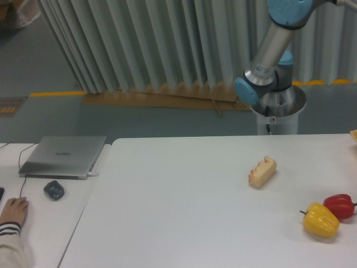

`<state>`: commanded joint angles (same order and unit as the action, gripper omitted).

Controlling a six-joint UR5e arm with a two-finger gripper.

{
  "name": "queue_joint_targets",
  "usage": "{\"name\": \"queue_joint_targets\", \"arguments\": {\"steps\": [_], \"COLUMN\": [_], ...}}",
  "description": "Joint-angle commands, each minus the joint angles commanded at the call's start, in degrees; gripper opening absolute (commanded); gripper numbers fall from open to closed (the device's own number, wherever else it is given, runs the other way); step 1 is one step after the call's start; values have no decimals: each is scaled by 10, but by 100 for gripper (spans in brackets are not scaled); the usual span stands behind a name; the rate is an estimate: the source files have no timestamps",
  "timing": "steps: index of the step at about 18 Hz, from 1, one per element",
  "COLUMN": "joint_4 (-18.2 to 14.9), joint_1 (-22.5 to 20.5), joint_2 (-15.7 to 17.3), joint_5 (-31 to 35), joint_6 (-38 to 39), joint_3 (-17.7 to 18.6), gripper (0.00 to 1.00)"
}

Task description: Place the green pepper on the table

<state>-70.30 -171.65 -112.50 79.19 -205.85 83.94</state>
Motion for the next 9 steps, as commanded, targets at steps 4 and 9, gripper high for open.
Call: {"name": "queue_joint_targets", "arguments": {"steps": [4,9], "joint_4": [-36,-38], "joint_1": [4,25], "joint_2": [26,74], "joint_5": [-3,-4], "joint_6": [52,148], "joint_3": [14,56], "gripper": [64,64]}}
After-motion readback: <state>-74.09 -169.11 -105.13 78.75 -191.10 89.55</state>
